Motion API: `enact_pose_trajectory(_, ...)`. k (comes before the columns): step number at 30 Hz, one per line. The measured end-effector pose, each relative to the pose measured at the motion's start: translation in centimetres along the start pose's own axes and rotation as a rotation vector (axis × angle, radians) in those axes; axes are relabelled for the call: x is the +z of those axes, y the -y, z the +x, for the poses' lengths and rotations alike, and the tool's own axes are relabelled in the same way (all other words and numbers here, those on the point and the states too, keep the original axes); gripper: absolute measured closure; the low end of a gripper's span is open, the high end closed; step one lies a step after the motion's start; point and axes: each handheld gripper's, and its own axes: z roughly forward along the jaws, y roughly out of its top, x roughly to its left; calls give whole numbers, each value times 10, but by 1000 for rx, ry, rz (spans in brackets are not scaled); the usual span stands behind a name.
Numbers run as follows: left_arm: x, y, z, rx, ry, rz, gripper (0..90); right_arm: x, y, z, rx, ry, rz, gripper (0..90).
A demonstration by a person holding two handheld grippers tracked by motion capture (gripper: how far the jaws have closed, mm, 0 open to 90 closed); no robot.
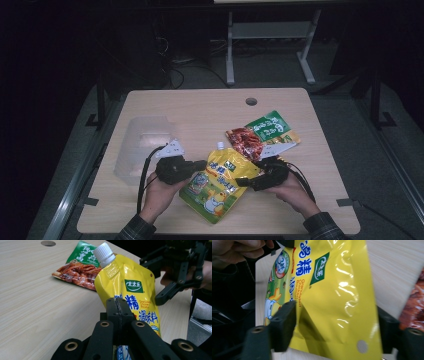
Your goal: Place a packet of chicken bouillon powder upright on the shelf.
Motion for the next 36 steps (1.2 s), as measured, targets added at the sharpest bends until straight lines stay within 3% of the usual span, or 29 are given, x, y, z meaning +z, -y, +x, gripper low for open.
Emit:
enact_pose_trajectory(1,0,0,0,-1,-1,0,900,4,2,0,9,-29,7,413)
enact_pose_trajectory(2,-1,0,0,0,-4,-2,900,4,2,0,9,-29,7,413)
enact_pose_trajectory(4,-1,1,0,-5,-5,-3,900,6,2,0,15,-52,10,499)
enact_pose_trajectory(10,-1,2,2,-13,-8,-7,900,5,-1,0,3,-69,-32,786)
enact_pose_trajectory(14,-1,2,1,-13,-12,-5,900,6,-3,1,-21,-82,-29,894)
enact_pose_trajectory(17,-1,2,2,-8,-16,1,900,7,-6,3,-60,-58,-13,899)
enact_pose_trajectory(22,-1,1,3,-3,-21,13,873,3,-9,5,-68,-60,-6,900)
enact_pose_trajectory(28,-4,0,2,41,-46,36,644,-2,-12,6,-87,-36,1,900)
enact_pose_trajectory(36,-9,10,-5,99,-19,99,436,-14,-22,7,-94,1,-15,900)
